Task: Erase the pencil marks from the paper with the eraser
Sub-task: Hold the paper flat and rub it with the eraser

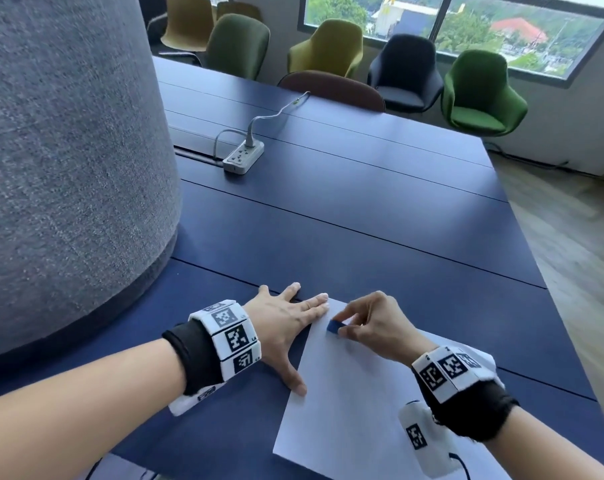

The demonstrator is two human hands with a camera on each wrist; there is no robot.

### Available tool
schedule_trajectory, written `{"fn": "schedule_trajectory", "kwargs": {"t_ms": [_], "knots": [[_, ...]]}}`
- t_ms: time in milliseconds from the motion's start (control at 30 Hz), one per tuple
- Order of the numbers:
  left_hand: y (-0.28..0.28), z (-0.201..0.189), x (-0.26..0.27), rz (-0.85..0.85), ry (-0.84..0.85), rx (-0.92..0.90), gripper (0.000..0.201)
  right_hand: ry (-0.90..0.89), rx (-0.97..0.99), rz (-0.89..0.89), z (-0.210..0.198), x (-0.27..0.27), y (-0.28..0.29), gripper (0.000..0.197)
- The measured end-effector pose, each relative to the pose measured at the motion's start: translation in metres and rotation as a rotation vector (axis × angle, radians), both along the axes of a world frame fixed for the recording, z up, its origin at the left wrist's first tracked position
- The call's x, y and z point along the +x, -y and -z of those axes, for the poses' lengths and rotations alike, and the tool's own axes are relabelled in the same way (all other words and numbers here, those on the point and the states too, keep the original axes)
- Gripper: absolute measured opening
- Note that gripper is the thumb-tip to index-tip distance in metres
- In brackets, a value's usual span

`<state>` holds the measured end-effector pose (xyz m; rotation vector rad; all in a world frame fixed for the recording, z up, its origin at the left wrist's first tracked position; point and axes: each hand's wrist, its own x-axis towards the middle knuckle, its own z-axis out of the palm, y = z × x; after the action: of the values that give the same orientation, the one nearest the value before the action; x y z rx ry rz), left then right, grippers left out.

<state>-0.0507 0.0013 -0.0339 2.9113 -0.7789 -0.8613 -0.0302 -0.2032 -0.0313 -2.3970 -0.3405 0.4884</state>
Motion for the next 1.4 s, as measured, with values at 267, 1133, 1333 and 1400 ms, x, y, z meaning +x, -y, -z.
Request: {"fn": "schedule_trajectory", "kwargs": {"t_ms": [267, 1133, 1333, 1400], "knots": [[0.0, -0.002, -0.005, -0.004, 0.014, 0.015, 0.134, 0.021, 0.108, 0.132, 0.005, 0.001, -0.001, 0.017], [-0.002, -0.001, -0.007, -0.008, 0.024, 0.009, 0.133, -0.03, 0.045, 0.137, 0.0, -0.01, -0.007, 0.017], [-0.001, 0.001, -0.006, -0.003, 0.025, 0.023, 0.134, -0.174, 0.01, -0.03, -0.001, -0.03, -0.01, 0.02], [-0.002, 0.001, -0.006, 0.001, 0.021, 0.028, 0.135, -0.152, -0.01, -0.014, -0.003, -0.026, -0.01, 0.021]]}}
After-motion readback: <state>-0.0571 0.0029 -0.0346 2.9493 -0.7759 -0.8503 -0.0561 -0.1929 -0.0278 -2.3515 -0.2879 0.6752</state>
